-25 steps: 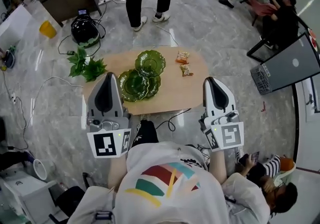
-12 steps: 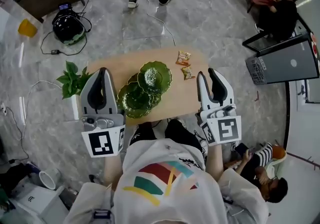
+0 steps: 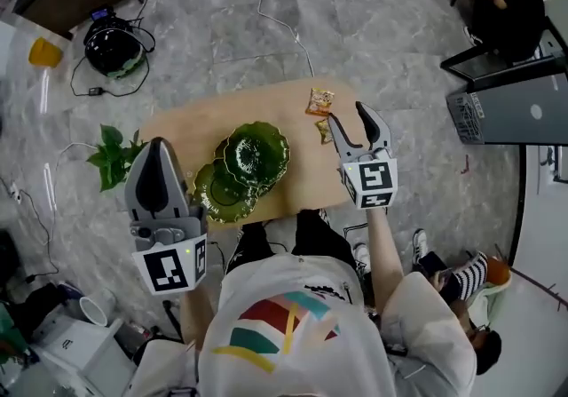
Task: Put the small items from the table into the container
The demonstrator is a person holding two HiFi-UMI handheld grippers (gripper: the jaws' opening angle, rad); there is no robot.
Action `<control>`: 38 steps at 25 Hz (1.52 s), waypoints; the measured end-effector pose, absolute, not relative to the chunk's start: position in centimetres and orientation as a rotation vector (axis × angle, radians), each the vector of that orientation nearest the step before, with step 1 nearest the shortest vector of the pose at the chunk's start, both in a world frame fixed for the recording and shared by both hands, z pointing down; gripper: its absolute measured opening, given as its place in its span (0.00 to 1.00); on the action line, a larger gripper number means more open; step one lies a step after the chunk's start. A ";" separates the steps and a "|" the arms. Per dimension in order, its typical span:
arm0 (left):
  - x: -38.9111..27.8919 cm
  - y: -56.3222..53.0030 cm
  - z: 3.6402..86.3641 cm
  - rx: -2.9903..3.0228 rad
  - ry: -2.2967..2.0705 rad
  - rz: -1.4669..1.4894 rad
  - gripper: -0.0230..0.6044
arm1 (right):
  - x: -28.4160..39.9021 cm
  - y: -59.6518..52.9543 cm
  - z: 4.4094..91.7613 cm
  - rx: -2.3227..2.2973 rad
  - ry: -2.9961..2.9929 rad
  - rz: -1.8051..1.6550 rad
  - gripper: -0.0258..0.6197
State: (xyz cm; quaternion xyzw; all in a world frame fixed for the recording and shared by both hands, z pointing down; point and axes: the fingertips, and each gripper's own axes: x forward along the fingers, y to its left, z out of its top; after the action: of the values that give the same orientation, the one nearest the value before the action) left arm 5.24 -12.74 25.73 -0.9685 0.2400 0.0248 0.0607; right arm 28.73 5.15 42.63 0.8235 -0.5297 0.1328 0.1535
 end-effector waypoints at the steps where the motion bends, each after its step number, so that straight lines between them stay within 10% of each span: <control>1: 5.8 -12.7 26.3 -2.925 0.721 0.065 0.05 | 30.1 4.8 45.5 2.320 -1.509 0.411 0.40; 18: 4.0 -12.3 44.7 -2.957 0.883 -0.420 0.05 | 34.8 1.9 83.3 1.439 -1.472 0.859 0.40; 20: 3.3 -12.6 44.9 -2.949 0.912 -0.437 0.05 | 35.0 2.0 83.9 1.426 -1.413 0.929 0.17; 38: 5.7 -14.8 26.8 -2.894 0.832 0.115 0.05 | 26.1 0.7 45.5 1.945 -1.722 0.403 0.06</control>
State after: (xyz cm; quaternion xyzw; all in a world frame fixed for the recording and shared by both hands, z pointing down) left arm 5.71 -14.76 26.84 -0.9584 0.2756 0.0379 0.0638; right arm 26.14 0.67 45.48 0.7157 -0.6337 0.1483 0.2535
